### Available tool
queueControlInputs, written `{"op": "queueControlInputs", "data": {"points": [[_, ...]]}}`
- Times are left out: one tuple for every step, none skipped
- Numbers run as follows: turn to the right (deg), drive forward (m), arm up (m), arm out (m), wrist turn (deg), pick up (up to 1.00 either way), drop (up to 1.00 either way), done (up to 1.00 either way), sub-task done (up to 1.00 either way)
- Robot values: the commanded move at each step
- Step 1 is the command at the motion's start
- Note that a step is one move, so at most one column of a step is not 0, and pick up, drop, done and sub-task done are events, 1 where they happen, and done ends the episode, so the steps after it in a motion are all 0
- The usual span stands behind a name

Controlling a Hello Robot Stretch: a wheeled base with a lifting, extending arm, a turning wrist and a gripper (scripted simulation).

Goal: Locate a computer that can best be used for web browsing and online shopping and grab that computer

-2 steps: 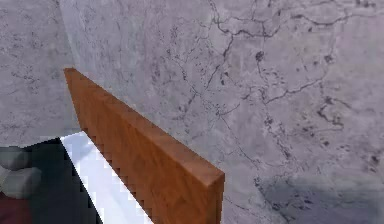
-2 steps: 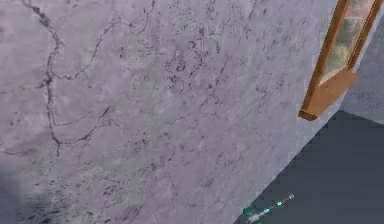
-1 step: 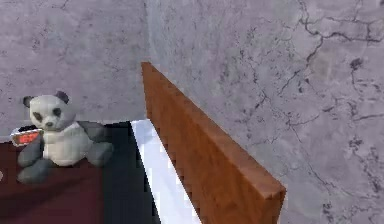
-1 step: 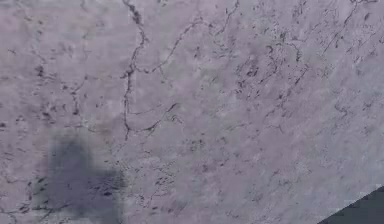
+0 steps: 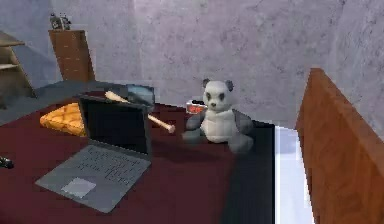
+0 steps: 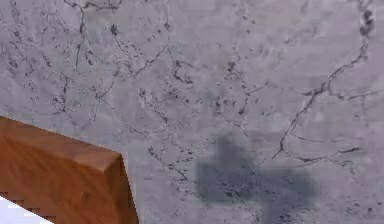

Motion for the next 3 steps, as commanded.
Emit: {"op": "queueControlInputs", "data": {"points": [[-45.0,0.00,0.00,0.00,0.0,0.00,0.00,0.00,0.00],[-45.0,0.00,0.00,0.00,0.0,0.00,0.00,0.00,0.00],[-27.0,0.00,0.00,0.00,0.0,0.00,0.00,0.00,0.00]]}}
